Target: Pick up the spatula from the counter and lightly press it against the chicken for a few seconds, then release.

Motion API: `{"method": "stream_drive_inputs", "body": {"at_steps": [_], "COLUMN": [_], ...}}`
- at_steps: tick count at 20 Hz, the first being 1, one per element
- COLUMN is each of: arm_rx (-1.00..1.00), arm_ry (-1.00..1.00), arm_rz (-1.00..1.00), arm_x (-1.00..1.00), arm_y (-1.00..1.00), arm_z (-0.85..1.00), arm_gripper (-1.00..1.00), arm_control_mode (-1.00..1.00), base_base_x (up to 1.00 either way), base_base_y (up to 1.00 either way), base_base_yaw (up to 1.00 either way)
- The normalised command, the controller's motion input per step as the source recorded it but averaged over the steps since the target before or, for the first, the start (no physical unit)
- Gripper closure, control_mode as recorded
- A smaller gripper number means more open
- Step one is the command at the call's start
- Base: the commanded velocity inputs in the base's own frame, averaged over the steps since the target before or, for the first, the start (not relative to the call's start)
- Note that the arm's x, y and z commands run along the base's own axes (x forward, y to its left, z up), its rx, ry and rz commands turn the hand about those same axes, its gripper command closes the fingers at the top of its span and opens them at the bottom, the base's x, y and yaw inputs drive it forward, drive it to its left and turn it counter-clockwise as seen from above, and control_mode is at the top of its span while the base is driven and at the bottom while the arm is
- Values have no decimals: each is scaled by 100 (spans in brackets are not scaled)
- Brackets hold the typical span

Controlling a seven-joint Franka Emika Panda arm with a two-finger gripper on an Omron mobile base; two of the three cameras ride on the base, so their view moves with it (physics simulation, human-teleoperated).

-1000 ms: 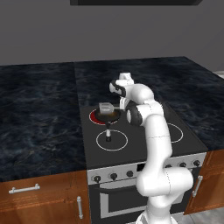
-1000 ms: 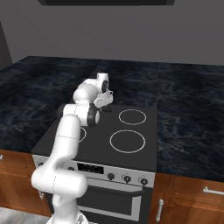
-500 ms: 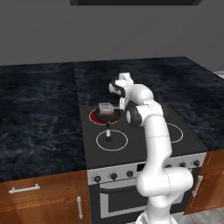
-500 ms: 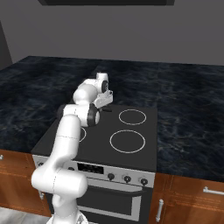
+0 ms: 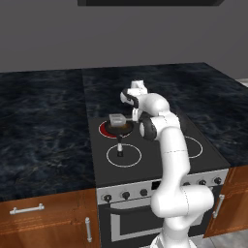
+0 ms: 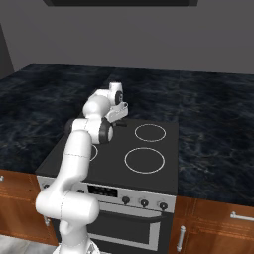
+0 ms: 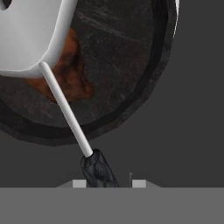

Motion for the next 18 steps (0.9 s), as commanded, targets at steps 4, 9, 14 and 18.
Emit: {"method": "stream_drive_inputs", "body": {"at_steps": [4, 9, 14, 18], "arm_rx": [-1, 0, 0, 1], "arm_ry": [0, -1, -4, -12], "arm_rz": [0, 0, 0, 0], "arm_x": [-1, -1, -11, -37], "arm_y": [-2, -4, -8, -14], "arm_z": [-15, -13, -6, 22], "arm_gripper": [100, 100, 100, 100], "arm_control_mode": [-100, -100, -100, -100], "base_base_x": [0, 0, 0, 0], "base_base_y": [0, 0, 0, 0], "base_base_yaw": [0, 0, 0, 0]}}
